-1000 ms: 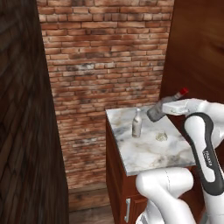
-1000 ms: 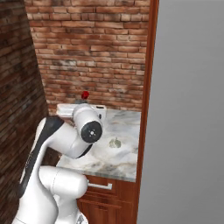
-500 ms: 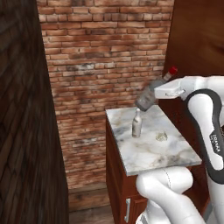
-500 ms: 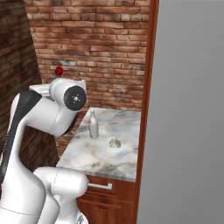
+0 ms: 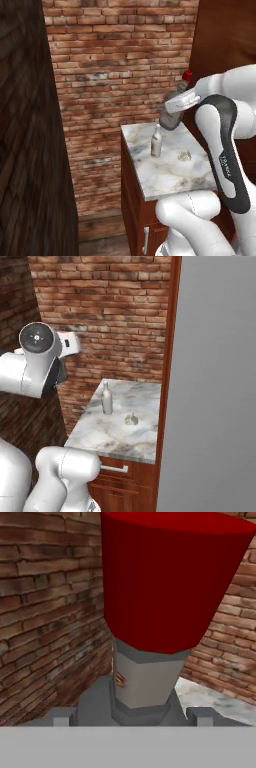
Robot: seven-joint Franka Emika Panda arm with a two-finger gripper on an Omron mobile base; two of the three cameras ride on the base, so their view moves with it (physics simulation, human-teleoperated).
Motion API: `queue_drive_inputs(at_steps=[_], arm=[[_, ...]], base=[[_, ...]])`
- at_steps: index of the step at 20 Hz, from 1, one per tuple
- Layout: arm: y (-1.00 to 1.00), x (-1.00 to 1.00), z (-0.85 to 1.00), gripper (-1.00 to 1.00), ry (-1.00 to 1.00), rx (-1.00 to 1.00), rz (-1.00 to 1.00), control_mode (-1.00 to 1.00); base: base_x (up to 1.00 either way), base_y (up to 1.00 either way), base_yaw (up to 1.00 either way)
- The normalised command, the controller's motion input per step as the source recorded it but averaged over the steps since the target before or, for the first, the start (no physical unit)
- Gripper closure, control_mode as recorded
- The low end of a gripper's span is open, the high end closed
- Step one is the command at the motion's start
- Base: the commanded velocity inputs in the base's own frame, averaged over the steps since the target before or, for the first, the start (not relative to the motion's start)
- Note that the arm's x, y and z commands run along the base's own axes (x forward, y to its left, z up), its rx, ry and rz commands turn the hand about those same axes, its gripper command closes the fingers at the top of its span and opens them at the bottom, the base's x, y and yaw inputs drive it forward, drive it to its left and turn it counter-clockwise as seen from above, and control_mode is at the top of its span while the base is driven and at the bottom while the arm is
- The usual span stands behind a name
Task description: Place the liquors on the top shelf of the fridge to keep them out of children's reach, and place the garlic on lower shelves for easy access.
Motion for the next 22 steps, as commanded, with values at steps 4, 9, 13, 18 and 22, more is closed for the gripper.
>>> queue_drive_inputs(at_steps=[4, 9, 13, 18, 22], arm=[[-0.06, -0.31, -0.04, 1.0, 0.09, -0.35, -0.24, -1.0], [-0.45, -0.27, -0.04, 1.0, 0.03, -0.17, -0.18, -1.0], [-0.36, -0.28, -0.02, 1.0, -0.07, 0.0, -0.08, -1.0], [-0.05, -0.02, 0.0, 1.0, -0.03, 0.0, -0.01, -1.0], [0.0, 0.0, 0.0, 1.0, 0.0, 0.0, 0.0, -1.0]], base=[[0.0, 0.0, 0.0], [0.0, 0.0, 0.0], [0.0, 0.0, 0.0], [0.0, 0.0, 0.0], [0.0, 0.0, 0.0]])
